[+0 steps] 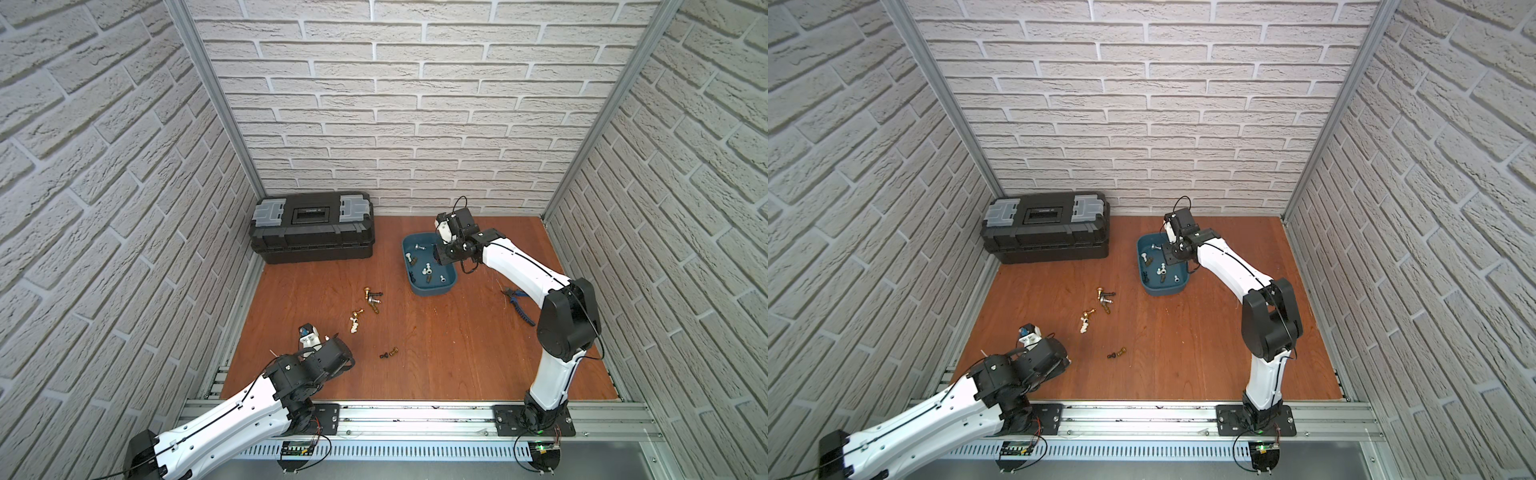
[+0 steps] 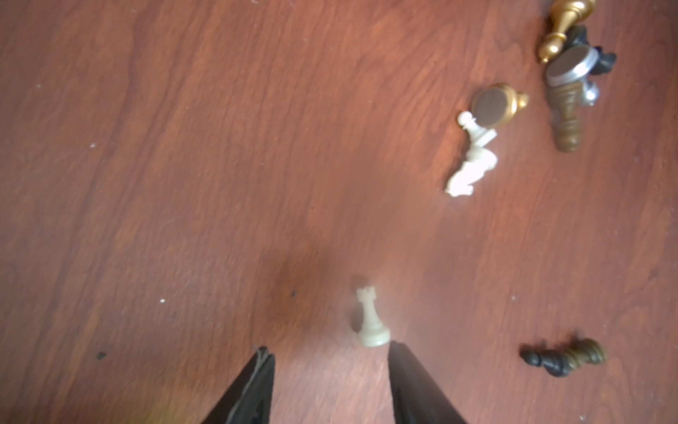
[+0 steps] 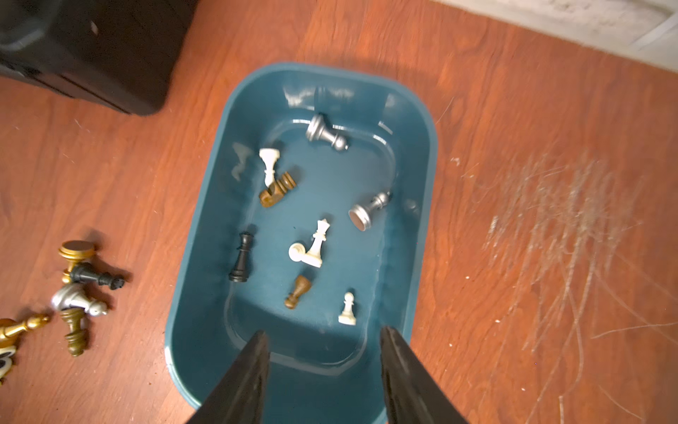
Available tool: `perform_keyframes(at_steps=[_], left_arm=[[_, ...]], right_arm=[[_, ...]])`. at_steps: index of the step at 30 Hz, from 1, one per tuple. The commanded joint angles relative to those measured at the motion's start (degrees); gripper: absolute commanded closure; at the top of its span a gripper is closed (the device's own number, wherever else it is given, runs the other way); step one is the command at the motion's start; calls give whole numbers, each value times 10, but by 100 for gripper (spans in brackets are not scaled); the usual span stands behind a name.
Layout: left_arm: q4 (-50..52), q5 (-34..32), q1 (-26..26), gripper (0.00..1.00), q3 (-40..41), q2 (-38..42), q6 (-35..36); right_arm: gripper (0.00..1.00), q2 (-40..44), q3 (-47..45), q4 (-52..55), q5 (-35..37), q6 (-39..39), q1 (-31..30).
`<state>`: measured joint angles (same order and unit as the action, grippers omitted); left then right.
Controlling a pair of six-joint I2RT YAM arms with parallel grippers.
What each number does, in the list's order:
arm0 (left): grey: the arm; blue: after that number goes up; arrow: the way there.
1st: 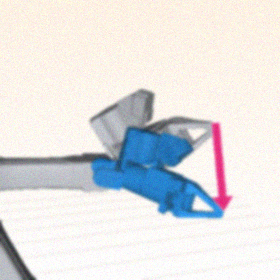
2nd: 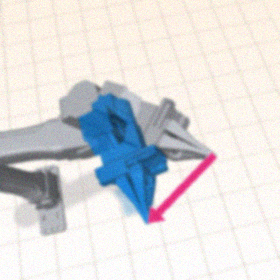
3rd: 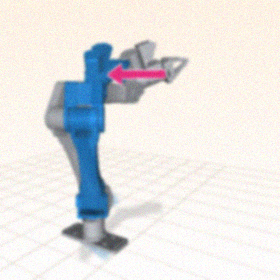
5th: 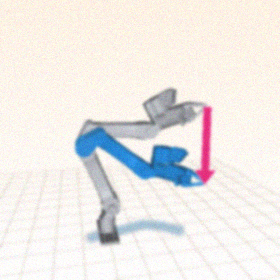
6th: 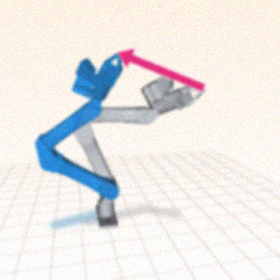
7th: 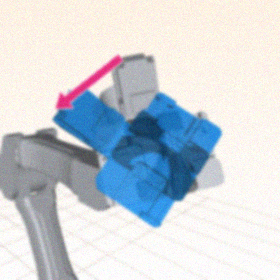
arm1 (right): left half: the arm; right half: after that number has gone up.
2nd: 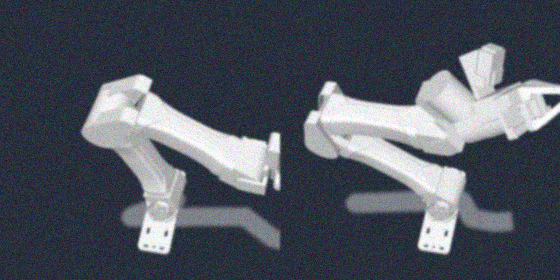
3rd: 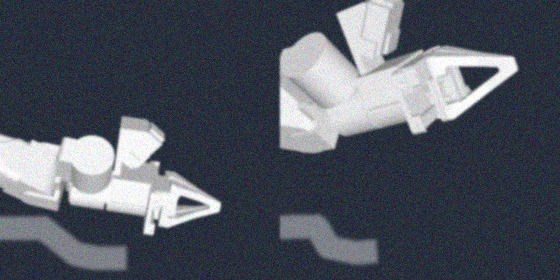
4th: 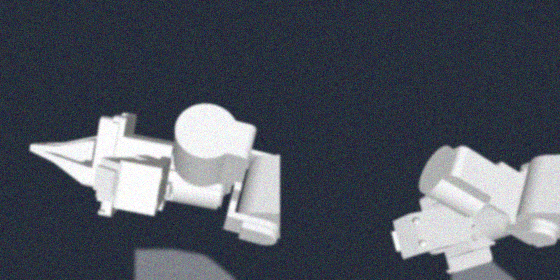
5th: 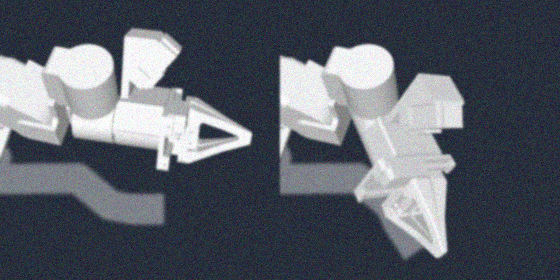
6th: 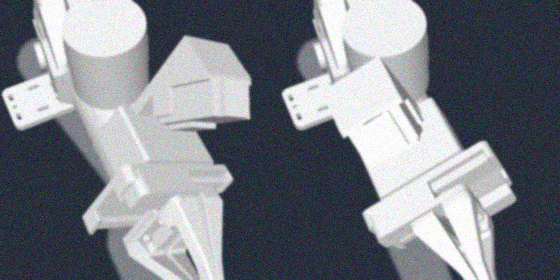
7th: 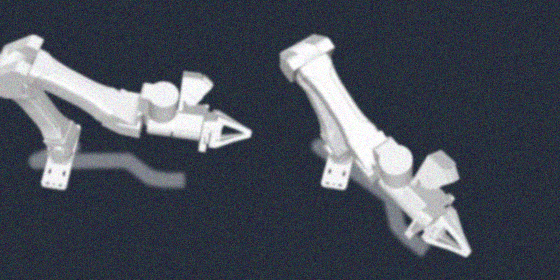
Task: Put the chess pieces into the storage box
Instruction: Place the chess piece in the storage box.
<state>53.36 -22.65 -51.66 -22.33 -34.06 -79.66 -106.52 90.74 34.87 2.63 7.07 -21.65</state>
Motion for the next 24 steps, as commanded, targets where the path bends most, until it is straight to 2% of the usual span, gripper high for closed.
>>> perform_keyframes(at_steps=[1,4,13,21,24], left_arm=[[25,-13,7,45,7,-4,-2],[20,-13,10,45,8,-14,1],[-80,37,40,45,19,-71,53],[-139,54,51,46,9,-143,91],[-146,62,53,50,11,-164,93]], right_arm=[[48,-4,-6,2,3,3,-3],[50,26,-45,-36,-38,21,-9],[51,109,-169,-95,-80,58,-61],[54,141,-247,-127,-80,74,-89],[54,139,-259,-131,-81,75,-92]])
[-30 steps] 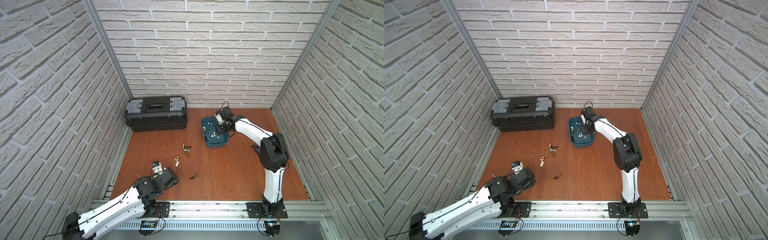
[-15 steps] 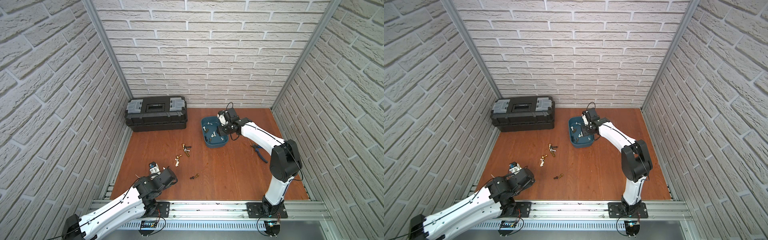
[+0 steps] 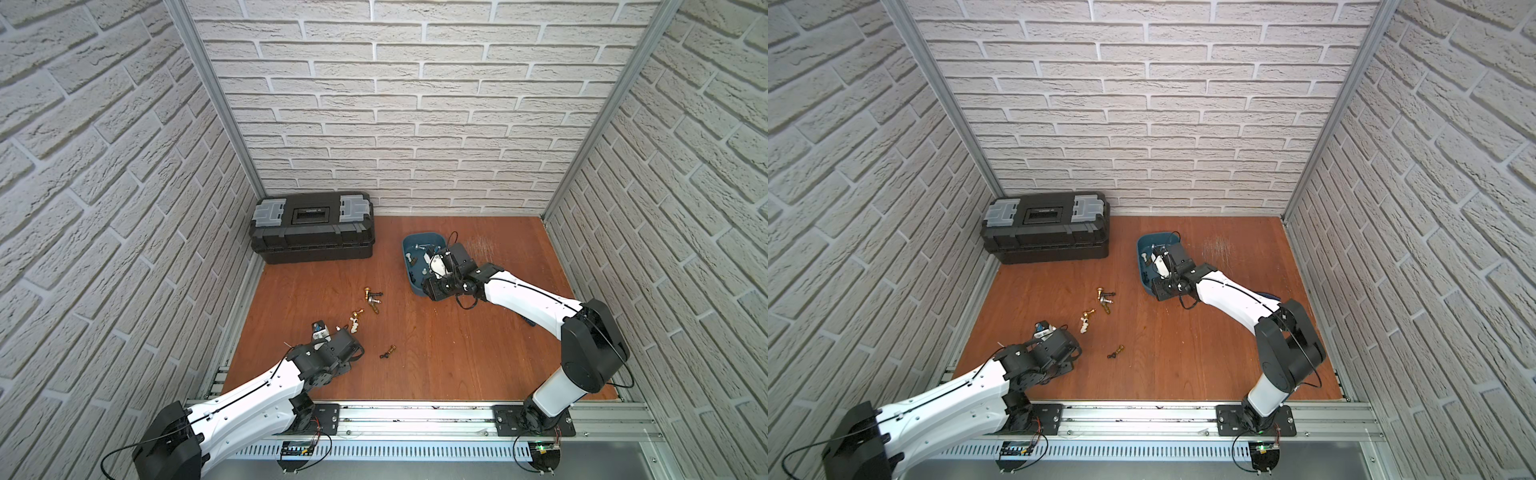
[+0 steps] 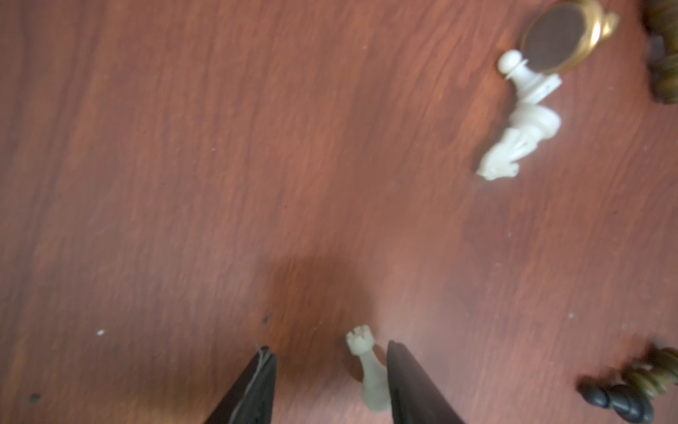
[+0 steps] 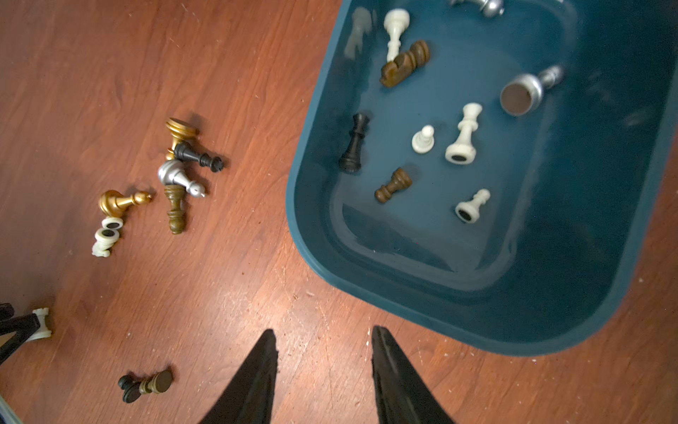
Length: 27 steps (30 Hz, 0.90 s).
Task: Put the chess pieces into the storage box
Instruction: Place the chess piece in the storage box, then pick up the chess piece at the center of the board.
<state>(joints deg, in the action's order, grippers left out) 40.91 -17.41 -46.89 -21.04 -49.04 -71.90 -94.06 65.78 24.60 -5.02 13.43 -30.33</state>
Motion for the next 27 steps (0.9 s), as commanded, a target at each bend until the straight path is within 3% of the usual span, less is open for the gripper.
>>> perform_keyframes(at_steps=[1,16,27], left_arm=[[-19,13,5,52,-2,-22,15],[-14,53,-29,74,29,-22,-16],[-20,41,-23,89,-2,-58,21]], right_arm=[[54,13,-12,-29,-5,11,-6],[56,4,-24,-40,-6,10,-8],[56,26,-29,-40,-3,14,-7]])
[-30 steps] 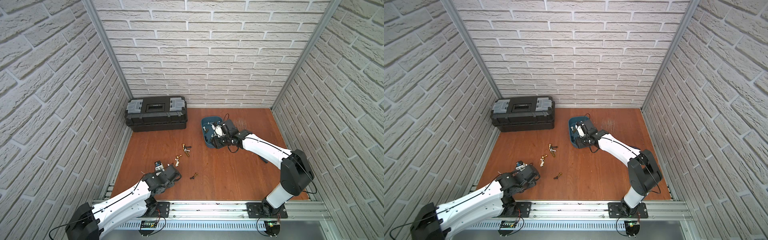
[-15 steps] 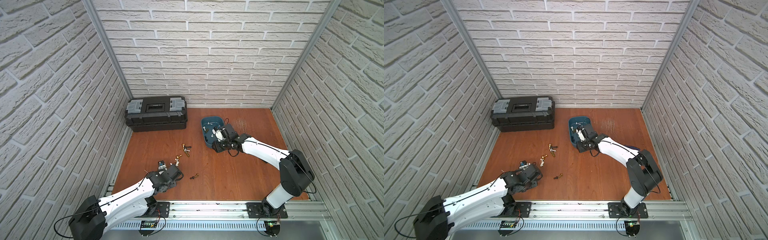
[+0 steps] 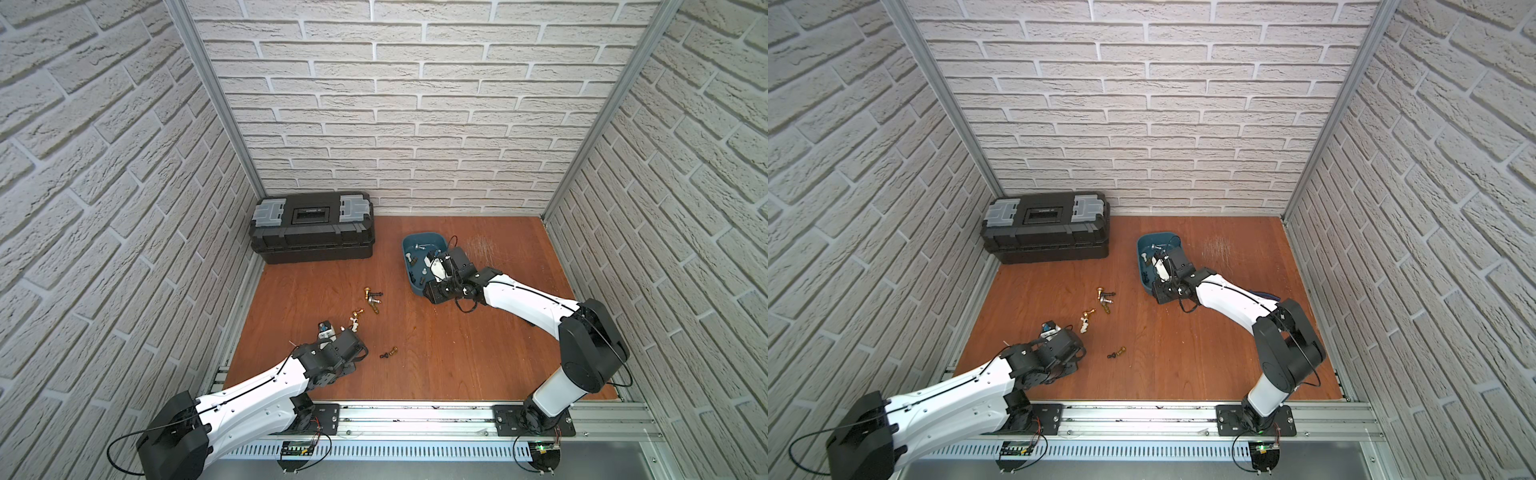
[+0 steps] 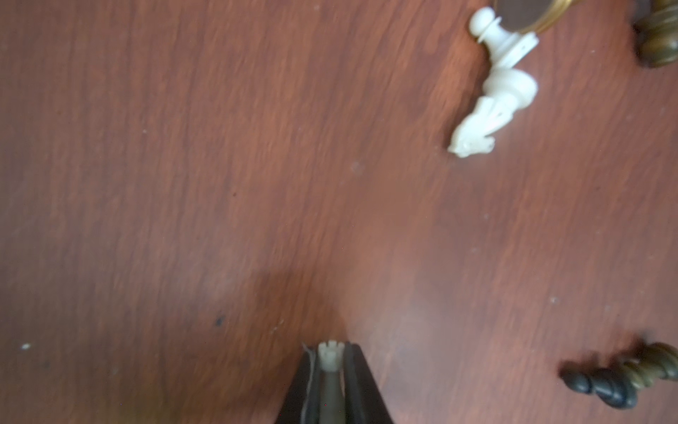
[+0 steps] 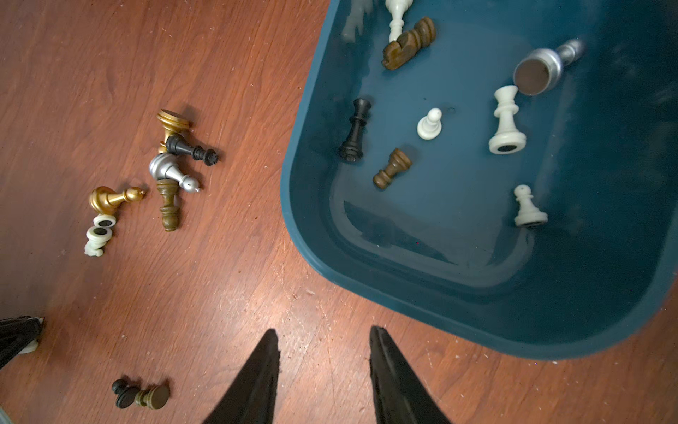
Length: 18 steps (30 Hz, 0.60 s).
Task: Put the chess pieces into the storage box
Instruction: Pick up the chess piece at the center of the board.
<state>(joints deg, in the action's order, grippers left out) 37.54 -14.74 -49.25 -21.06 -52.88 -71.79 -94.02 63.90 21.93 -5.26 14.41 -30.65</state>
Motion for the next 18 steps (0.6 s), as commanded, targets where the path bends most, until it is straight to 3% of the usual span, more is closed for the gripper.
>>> perform_keyframes(at_steps=[1,18], left_arm=[[16,12,1,89,-9,-24,26],[48,-6,55,89,-177,-107,154]], right_arm=[[56,29,-11,-14,1,5,-5],[56,117,-64,-28,32,9,-4]])
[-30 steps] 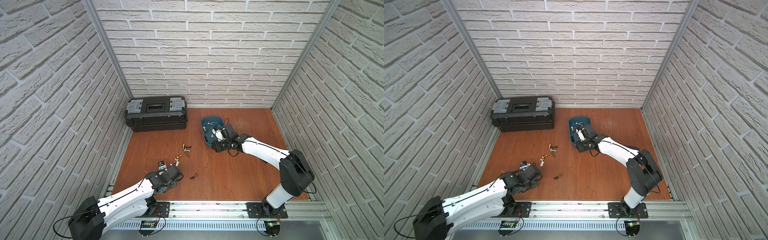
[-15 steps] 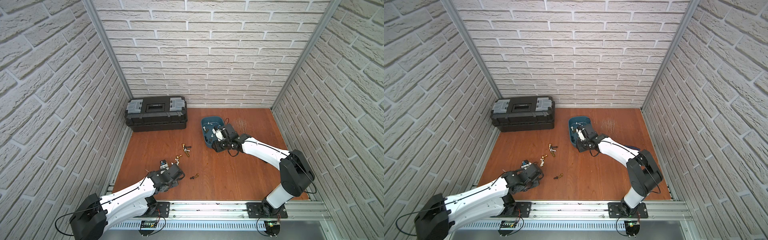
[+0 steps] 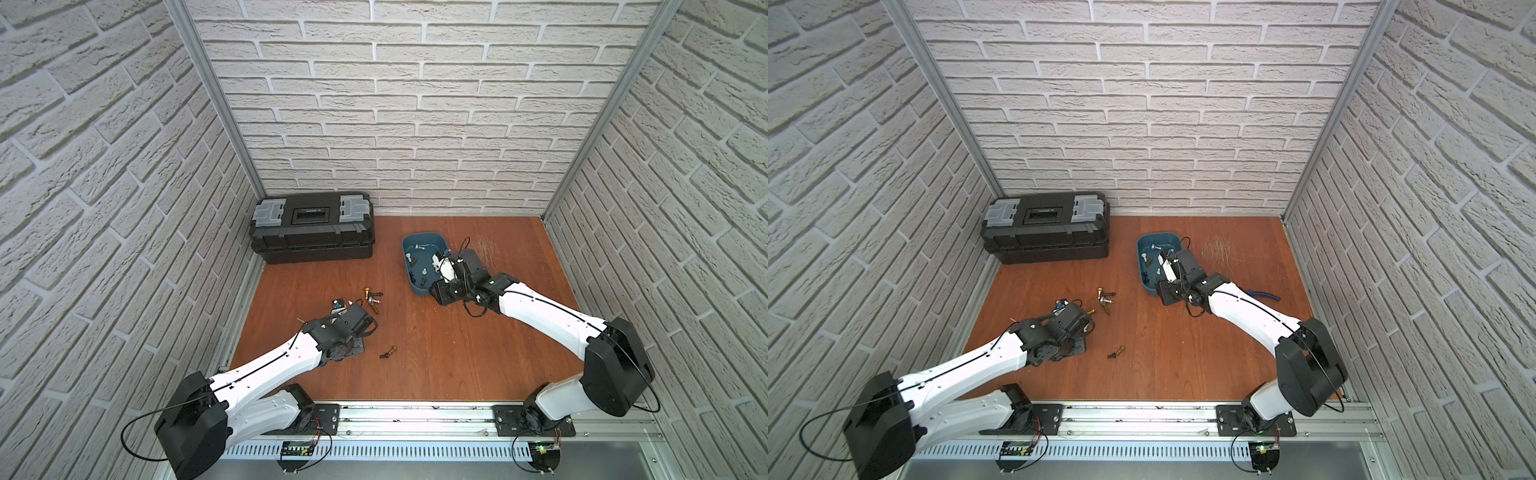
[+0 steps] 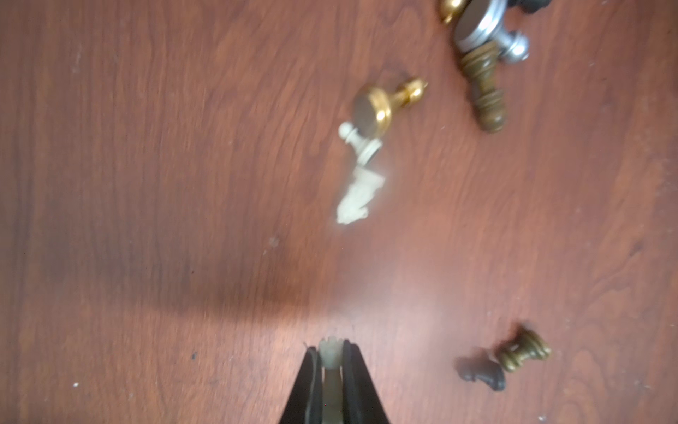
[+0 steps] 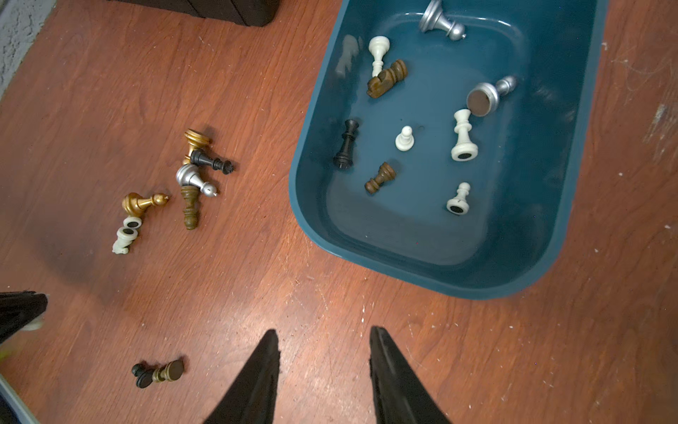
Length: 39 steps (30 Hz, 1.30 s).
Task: Put the chess pieces into the storage box
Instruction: Pick up the chess piece at the center of the board, then place the chess piece in the storage box.
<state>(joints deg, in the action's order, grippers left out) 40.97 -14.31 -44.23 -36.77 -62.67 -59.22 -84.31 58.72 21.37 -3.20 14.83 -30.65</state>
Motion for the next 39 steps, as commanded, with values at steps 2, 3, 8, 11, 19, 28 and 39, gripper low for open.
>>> perform_keyframes(at_steps=[2,3,8,11,19,28,39], left_arm=[[8,-12,5,89,-32,-16,31],[5,-12,5,89,-39,-22,34],[-8,-8,8,88,-99,-74,67],[-25,6,17,88,-177,-143,112],[-31,52,44,88,-516,-424,233],[21,128,61,84,-859,-708,269],[19,142,75,52,-954,-769,270]], right_arm=[[56,23,-12,-23,13,1,-4],[56,25,-11,-21,14,0,-3],[56,49,-19,-19,22,-2,-1],[57,74,-33,-26,29,0,1],[57,148,-64,-22,67,-7,17],[58,179,-86,-11,84,-14,35],[58,159,-74,9,9,-16,39]])
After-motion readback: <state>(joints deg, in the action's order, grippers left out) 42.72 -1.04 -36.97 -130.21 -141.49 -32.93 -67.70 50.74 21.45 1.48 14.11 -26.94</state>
